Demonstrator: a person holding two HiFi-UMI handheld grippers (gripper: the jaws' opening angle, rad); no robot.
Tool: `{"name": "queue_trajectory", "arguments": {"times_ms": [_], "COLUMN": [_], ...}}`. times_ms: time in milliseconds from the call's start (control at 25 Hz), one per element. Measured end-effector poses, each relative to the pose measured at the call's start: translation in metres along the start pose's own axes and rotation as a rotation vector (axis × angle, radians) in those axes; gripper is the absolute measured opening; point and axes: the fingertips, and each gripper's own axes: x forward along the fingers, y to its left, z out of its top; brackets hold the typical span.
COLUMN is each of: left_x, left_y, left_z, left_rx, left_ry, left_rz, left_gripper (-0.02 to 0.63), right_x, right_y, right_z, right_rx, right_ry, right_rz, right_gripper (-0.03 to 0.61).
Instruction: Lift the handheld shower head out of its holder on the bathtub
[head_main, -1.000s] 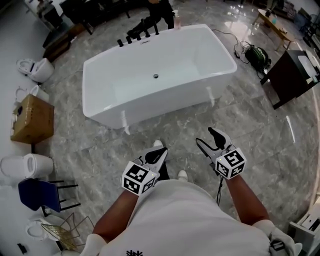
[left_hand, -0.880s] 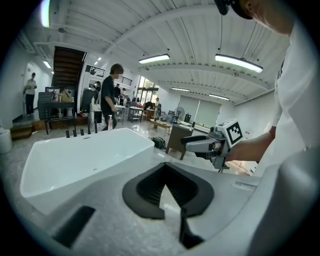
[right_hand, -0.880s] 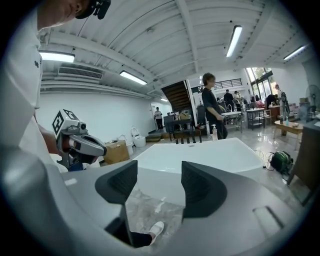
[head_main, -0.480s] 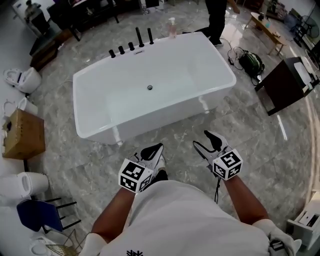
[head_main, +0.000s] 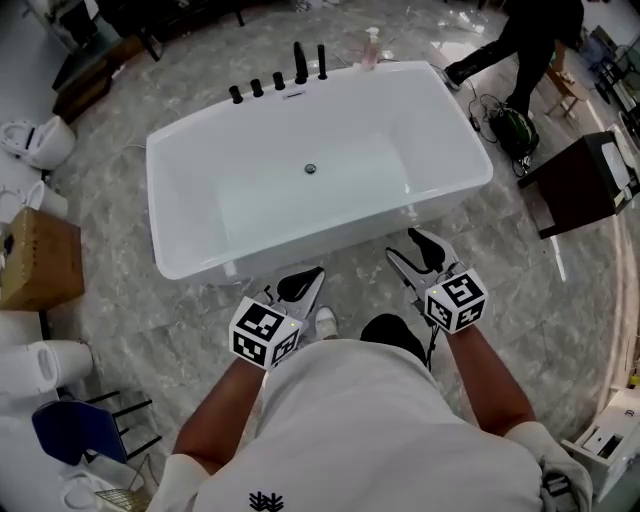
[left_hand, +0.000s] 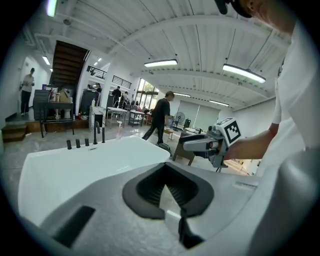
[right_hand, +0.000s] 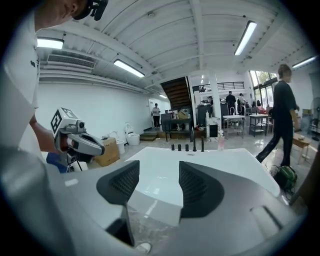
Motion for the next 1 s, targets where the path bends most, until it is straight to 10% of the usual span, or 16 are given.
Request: {"name": "queue_trajectory", "arguments": {"times_ms": [1000], "left_x": [0.138], "left_y": [0.164], "left_z": [0.121], "left_rx": [-0.106], "left_ry": [-0.039], "left_rz": [0.269], "left_gripper": [0.006], "right_x": [0.23], "right_y": [-0.198], "right_z": [0.087], "right_rx": [-0.122], "right_ry": [0.088], "right_rz": [0.258], "right_gripper": [0.252]}}
